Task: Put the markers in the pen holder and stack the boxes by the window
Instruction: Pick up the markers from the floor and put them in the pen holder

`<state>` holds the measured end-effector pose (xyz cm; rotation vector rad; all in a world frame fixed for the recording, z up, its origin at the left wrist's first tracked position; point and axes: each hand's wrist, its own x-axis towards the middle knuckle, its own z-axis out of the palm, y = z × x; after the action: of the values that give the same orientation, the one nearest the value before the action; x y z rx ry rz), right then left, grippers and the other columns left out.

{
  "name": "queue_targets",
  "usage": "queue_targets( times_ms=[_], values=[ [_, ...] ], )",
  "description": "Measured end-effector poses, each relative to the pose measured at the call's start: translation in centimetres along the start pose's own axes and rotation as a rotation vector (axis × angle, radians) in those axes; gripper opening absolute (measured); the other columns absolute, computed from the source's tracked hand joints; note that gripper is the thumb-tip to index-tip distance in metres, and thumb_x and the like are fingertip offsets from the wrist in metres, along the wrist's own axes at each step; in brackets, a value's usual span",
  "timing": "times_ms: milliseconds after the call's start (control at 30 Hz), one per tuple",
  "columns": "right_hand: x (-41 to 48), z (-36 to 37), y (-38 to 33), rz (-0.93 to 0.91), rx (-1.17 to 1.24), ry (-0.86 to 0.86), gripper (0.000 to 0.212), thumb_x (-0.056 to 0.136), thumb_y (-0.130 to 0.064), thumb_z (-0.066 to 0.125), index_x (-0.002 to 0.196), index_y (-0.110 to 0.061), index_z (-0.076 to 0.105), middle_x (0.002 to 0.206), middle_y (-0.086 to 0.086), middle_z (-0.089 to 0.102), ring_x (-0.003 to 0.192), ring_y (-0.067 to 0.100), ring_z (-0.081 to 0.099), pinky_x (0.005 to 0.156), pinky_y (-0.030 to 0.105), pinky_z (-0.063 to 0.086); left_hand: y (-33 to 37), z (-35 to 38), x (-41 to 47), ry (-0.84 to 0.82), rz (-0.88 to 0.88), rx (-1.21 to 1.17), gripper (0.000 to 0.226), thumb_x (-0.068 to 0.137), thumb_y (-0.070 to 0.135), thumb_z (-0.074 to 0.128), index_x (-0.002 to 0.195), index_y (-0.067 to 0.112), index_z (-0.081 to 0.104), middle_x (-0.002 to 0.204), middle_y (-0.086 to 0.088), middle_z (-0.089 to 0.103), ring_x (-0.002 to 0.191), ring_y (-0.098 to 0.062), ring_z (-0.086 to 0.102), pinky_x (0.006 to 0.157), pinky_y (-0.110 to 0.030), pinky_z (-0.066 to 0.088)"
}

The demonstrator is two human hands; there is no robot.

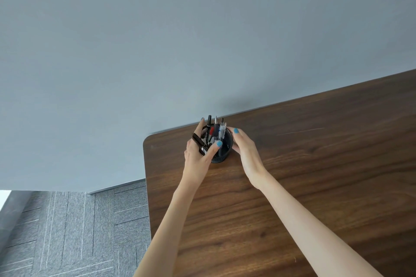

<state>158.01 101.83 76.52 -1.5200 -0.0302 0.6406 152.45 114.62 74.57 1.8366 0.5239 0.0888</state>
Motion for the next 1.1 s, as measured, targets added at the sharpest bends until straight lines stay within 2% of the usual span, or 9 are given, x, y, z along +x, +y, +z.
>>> queue_targets(
  times_ms=[100,200,300,367,533,733,833,967,1100],
  values=[
    [-0.5,-0.3,0.1,-0.018,-0.041,-0.045,0.035,0.101,-0.019,0.041,0.134,-0.020,0.052,0.128,-0.016,0.058,0.117,-0.013,0.050,0.097,0.010,0.039,0.4,-0.9,-0.3,-0.139,-0.020,-0.121,0.096,0.072,0.044,0.077,0.146,0.046,0.016,0.140,0.018,0.049,0.133,-0.008,0.045,0.113,-0.043,0.035],
    [-0.9,-0.5,0.4,-0.022,-0.068,-0.070,0.040,0.098,-0.007,0.043,0.135,-0.021,0.052,0.129,-0.019,0.056,0.115,-0.020,0.047,0.094,0.003,0.037,0.2,-2.2,-0.6,-0.222,-0.062,-0.132,0.112,0.061,0.034,0.090,0.146,0.038,0.017,0.141,0.011,0.048,0.128,-0.002,0.049,0.109,-0.034,0.040],
    [-1.1,0.3,0.7,-0.024,-0.099,-0.082,0.040,0.097,-0.008,0.045,0.135,-0.022,0.051,0.132,-0.017,0.055,0.118,-0.017,0.046,0.098,0.008,0.036,-0.1,-3.5,-1.0,-0.199,-0.089,-0.076,0.095,0.060,0.031,0.090,0.138,0.032,0.035,0.130,0.016,0.057,0.118,0.004,0.054,0.108,-0.032,0.041],
    [-1.0,1.2,0.8,-0.017,-0.119,-0.084,0.039,0.098,-0.010,0.045,0.134,-0.023,0.050,0.131,-0.018,0.054,0.115,-0.020,0.045,0.094,0.006,0.036,-0.3,-4.3,-1.2,-0.170,-0.126,-0.057,0.085,0.058,0.037,0.090,0.130,0.033,0.044,0.120,0.018,0.062,0.111,0.005,0.058,0.106,-0.034,0.043],
    [-0.5,3.4,0.4,-0.005,-0.180,-0.092,0.038,0.100,-0.012,0.039,0.136,-0.024,0.045,0.130,-0.019,0.049,0.112,-0.019,0.042,0.085,0.001,0.034,-1.0,-6.0,-0.8,-0.089,-0.144,-0.040,0.075,0.058,0.036,0.091,0.122,0.030,0.052,0.114,0.015,0.066,0.109,0.001,0.059,0.104,-0.036,0.044],
    [0.0,5.4,-0.4,-0.002,-0.238,-0.112,0.042,0.103,-0.013,0.029,0.143,-0.025,0.034,0.136,-0.018,0.038,0.126,-0.005,0.031,0.101,0.016,0.022,-1.5,-7.1,-0.3,-0.029,-0.204,-0.082,0.084,0.053,0.043,0.090,0.124,0.026,0.045,0.120,0.010,0.063,0.118,-0.007,0.056,0.107,-0.042,0.042],
    [0.2,5.6,-0.9,0.026,-0.277,-0.150,0.042,0.104,-0.019,0.027,0.146,-0.026,0.027,0.146,-0.014,0.032,0.129,-0.003,0.026,0.103,0.019,0.020,-1.5,-7.3,-0.1,-0.025,-0.208,-0.087,0.082,0.059,0.035,0.089,0.126,0.026,0.044,0.121,0.010,0.063,0.118,-0.006,0.056,0.108,-0.041,0.042],
    [0.4,5.1,-1.2,0.050,-0.302,-0.200,0.043,0.104,-0.022,0.027,0.147,-0.028,0.027,0.144,-0.014,0.034,0.126,-0.003,0.028,0.106,0.022,0.023,-1.0,-7.3,-0.2,-0.012,-0.201,-0.082,0.079,0.063,0.030,0.088,0.128,0.024,0.044,0.119,0.012,0.064,0.115,-0.004,0.058,0.107,-0.039,0.043],
    [-0.3,4.7,0.1,0.068,-0.275,-0.136,0.041,0.104,-0.023,0.029,0.145,-0.026,0.031,0.148,-0.012,0.036,0.137,0.007,0.033,0.116,0.038,0.029,-0.5,-7.0,-1.3,0.021,-0.182,-0.100,0.089,0.065,0.026,0.087,0.137,0.022,0.036,0.126,0.016,0.056,0.125,-0.005,0.050,0.108,-0.035,0.041]
  ],
)
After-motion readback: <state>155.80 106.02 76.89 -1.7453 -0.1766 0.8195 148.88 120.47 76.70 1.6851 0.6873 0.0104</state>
